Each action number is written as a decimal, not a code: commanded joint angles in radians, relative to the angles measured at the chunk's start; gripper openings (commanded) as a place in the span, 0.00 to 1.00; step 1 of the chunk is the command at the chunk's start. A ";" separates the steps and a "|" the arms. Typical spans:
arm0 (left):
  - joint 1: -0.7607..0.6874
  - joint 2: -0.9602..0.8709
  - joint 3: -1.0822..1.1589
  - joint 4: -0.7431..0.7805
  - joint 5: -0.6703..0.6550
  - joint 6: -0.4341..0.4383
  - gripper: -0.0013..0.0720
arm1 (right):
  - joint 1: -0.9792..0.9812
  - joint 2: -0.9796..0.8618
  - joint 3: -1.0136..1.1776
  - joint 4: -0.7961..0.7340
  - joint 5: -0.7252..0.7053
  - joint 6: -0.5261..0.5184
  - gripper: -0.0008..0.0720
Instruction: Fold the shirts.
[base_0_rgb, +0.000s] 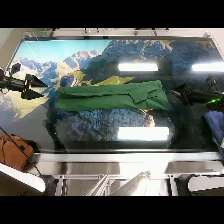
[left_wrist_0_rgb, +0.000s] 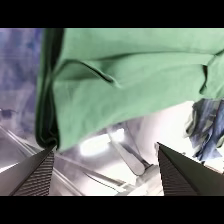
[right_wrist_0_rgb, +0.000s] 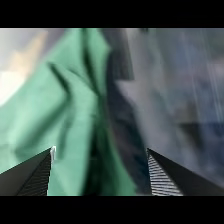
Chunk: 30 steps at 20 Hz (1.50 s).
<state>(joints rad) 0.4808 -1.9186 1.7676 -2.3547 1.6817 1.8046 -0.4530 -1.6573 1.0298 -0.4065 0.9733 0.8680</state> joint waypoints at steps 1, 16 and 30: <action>0.002 0.053 0.001 -0.002 0.030 -0.008 0.73 | 0.030 -0.063 0.004 -0.046 0.012 0.050 0.92; -0.393 0.077 -0.002 -0.001 -0.084 0.023 0.05 | 0.311 -0.080 0.142 -0.051 0.135 0.130 0.04; -1.068 -0.200 0.032 -0.004 -0.512 -0.010 0.05 | -0.099 0.214 0.140 -0.525 0.428 0.221 0.04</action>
<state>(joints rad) -0.4751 -2.0155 1.6901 -2.3604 1.1984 1.8210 -0.4900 -1.4681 1.1690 -0.9092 1.3605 1.1072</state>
